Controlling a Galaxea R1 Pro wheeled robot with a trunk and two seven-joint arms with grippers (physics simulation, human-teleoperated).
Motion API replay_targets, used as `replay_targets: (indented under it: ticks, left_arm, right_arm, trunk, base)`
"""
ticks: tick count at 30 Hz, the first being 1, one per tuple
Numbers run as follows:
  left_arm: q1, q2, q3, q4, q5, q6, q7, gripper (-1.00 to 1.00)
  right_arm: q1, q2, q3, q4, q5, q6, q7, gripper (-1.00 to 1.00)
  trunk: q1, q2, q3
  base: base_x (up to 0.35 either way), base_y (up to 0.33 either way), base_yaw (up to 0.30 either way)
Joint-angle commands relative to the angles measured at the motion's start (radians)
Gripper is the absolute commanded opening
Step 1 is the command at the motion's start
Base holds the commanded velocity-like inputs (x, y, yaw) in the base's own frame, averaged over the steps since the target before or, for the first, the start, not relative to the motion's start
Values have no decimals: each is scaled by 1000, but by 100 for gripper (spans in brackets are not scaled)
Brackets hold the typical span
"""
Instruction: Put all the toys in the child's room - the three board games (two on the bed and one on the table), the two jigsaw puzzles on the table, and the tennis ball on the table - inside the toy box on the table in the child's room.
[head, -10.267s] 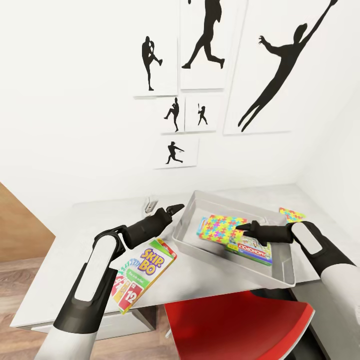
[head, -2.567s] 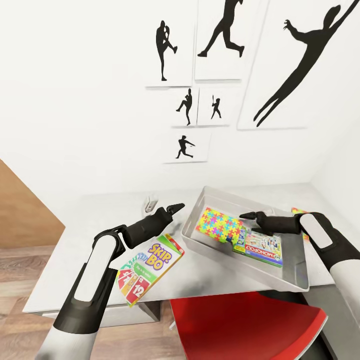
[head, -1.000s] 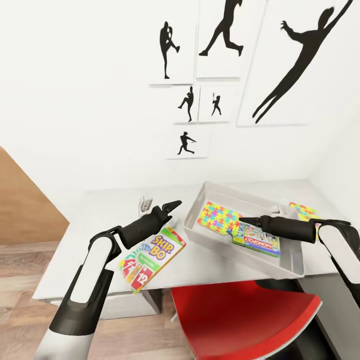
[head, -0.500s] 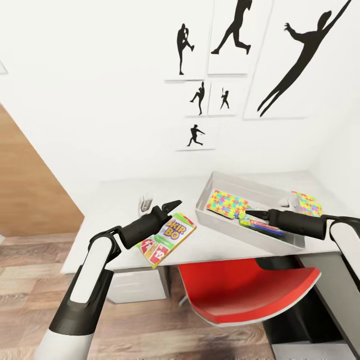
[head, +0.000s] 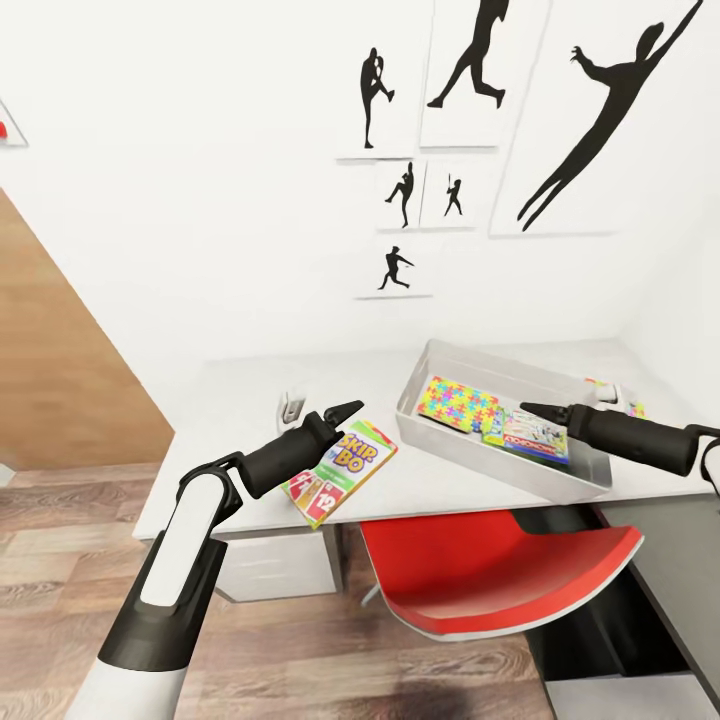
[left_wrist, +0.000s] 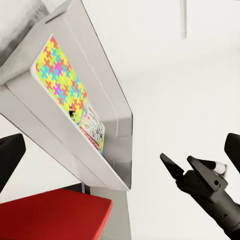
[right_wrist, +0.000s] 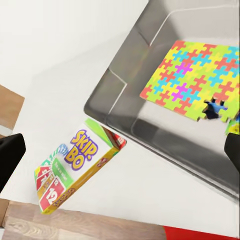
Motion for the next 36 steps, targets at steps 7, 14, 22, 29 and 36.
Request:
replay_targets:
  ticks: [7, 14, 22, 29, 36]
  left_arm:
    - [-1, 0, -1, -1, 10, 3, 9, 100]
    - [-1, 0, -2, -1, 10, 3, 9, 100]
    - [-2, 0, 0, 0, 10, 4, 9, 100]
    - [-2, 0, 1, 0, 10, 4, 9, 100]
    - [-2, 0, 1, 0, 10, 4, 9, 100]
  right_arm:
    - [2, 0, -12, -8, 8, 4, -23, 100]
    - [4, 1, -14, -13, 7, 4, -34, 100]
    - [17, -1, -15, -16, 7, 4, -35, 100]
    - [61, -2, -16, -17, 6, 4, -33, 100]
    - [75, -2, -15, -17, 6, 4, -32, 100]
  trunk:
    - [1, -2, -2]
    - [1, -2, -2]
    - [1, -2, -2]
    - [1, -2, -2]
    - [1, -2, -2]
  base:
    - [-6, 5, 0]
    - [-2, 2, 0]
    - [0, 28, 0]
    - [0, 189, 0]
    - [0, 258, 0]
